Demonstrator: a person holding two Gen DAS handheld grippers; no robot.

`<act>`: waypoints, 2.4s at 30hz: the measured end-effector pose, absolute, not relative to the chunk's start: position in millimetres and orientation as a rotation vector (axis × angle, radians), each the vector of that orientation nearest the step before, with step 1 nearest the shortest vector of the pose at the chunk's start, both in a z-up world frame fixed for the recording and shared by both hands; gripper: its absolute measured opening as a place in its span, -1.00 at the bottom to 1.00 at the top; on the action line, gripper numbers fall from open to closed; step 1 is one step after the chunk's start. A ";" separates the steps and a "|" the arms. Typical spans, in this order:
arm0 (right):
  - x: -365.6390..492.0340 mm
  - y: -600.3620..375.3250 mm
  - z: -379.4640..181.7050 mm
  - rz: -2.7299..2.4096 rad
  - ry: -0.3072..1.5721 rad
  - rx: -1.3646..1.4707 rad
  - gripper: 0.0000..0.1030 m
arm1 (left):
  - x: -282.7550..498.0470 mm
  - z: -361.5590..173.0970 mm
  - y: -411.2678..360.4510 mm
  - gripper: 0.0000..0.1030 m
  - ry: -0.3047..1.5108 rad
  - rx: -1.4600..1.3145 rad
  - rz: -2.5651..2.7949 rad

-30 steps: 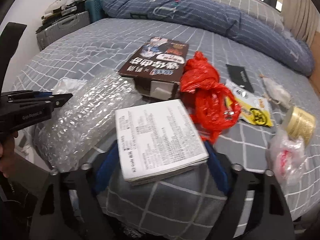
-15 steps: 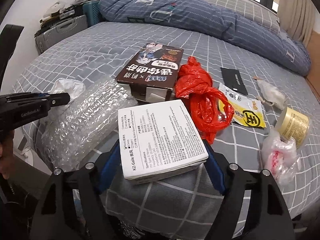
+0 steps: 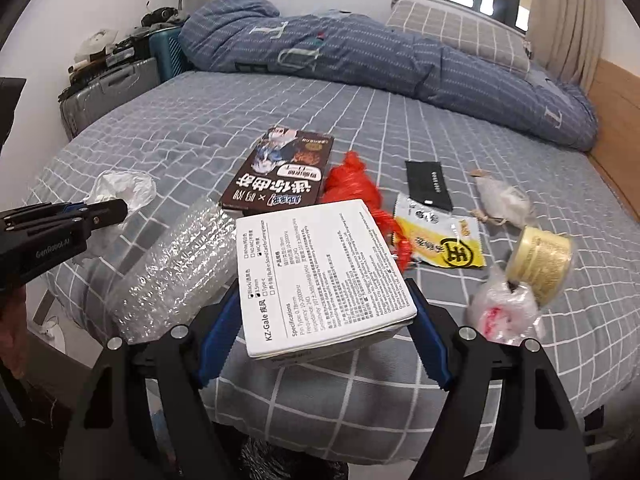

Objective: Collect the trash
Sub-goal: 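Carry the tissue and white box down toward the black trash bin with both tools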

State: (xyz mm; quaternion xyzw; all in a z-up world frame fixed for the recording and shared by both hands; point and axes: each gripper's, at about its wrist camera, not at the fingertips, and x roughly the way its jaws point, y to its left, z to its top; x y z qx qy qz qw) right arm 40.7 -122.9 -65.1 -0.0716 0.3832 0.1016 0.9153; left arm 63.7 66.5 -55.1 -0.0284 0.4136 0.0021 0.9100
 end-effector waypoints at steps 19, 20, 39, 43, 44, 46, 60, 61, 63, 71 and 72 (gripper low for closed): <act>-7.5 -154.8 -1.0 0.158 0.727 -0.079 0.43 | 6.8 -6.5 36.7 -0.66 0.824 -0.096 -0.016; -11.7 -156.4 3.2 0.158 0.726 -0.079 0.43 | 2.8 -3.1 35.2 -0.66 0.818 -0.093 -0.015; -79.7 -168.7 45.1 0.140 0.708 -0.050 0.43 | -63.0 35.3 21.6 -0.67 0.793 -0.088 -0.009; -84.8 -166.5 48.2 0.136 0.711 -0.053 0.43 | -69.1 35.9 20.8 -0.67 0.804 -0.095 -0.011; -86.4 -166.3 48.7 0.138 0.713 -0.050 0.43 | -70.7 35.8 20.4 -0.67 0.807 -0.095 -0.012; -89.8 -165.0 50.2 0.135 0.714 -0.051 0.43 | -73.6 36.0 19.0 -0.67 0.811 -0.102 -0.023; -105.2 -170.1 32.2 0.116 0.750 -0.024 0.43 | -91.3 11.9 6.8 -0.67 0.857 -0.091 -0.034; -106.2 -169.6 28.4 0.118 0.758 -0.024 0.43 | -92.8 7.8 6.9 -0.67 0.863 -0.092 -0.031; -109.5 -168.4 19.8 0.120 0.771 -0.032 0.43 | -96.8 -2.8 7.6 -0.67 0.878 -0.101 -0.033; -125.6 -163.4 -28.9 0.122 0.845 -0.047 0.43 | -111.9 -49.6 13.2 -0.67 0.950 -0.096 -0.024; -127.8 -162.6 -37.5 0.131 0.856 -0.044 0.43 | -112.6 -58.0 15.7 -0.67 0.971 -0.103 -0.021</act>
